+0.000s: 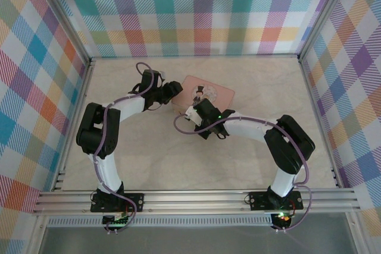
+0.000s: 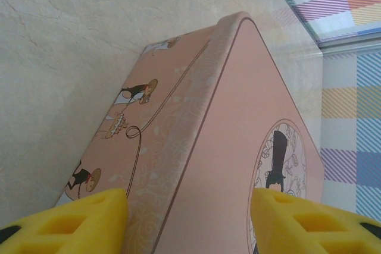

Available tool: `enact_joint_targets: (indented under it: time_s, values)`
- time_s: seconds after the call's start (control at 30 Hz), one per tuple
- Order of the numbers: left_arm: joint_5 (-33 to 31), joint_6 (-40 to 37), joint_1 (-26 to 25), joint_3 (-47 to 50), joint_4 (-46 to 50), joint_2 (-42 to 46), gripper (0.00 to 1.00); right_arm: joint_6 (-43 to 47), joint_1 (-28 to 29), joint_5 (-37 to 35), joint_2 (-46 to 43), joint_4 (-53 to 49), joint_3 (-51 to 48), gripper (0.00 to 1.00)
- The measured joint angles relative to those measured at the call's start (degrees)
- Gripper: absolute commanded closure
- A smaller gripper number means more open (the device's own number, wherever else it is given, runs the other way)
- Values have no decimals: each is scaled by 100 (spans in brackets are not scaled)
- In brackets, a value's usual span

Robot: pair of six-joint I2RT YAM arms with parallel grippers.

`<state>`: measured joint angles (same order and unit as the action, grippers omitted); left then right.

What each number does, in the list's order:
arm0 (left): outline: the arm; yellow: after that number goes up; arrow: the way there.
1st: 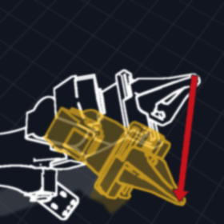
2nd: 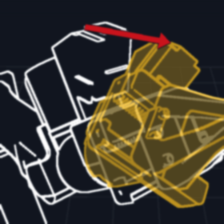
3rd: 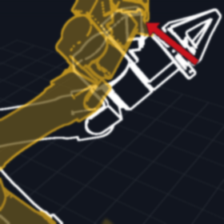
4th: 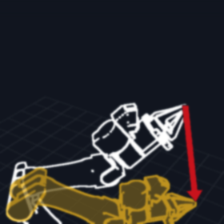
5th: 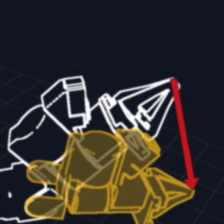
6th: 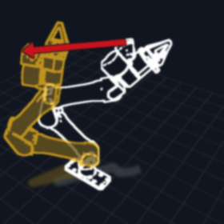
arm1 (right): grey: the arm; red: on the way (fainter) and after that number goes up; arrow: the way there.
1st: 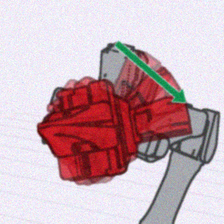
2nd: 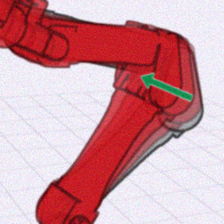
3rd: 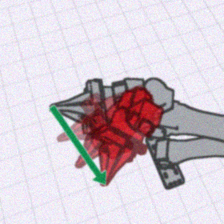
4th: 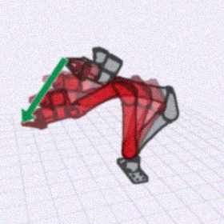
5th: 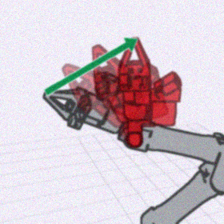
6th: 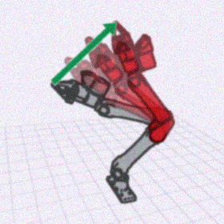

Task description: Unlock the padlock with the key

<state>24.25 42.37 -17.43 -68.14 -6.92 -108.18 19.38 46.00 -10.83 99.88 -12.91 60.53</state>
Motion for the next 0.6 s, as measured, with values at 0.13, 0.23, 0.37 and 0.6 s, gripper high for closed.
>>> enact_joint_targets:
  time_s: [0.13, 0.23, 0.37, 0.6]
  values:
    - [59, 35, -4, 2, -79, -20, 43, 492, 39, -7, 144, 273, 22, 100]
    - [96, 87, -11, 24, -129, -20, 43, 804, 111, -9, 337, 494, 122, 100]
    - [116, 157, -13, 87, -254, -20, 43, 992, 208, -9, 435, 634, 170, 100]
    - [20, 181, 42, 358, -332, 63, 42, 966, 264, 26, 192, 811, 39, 100]
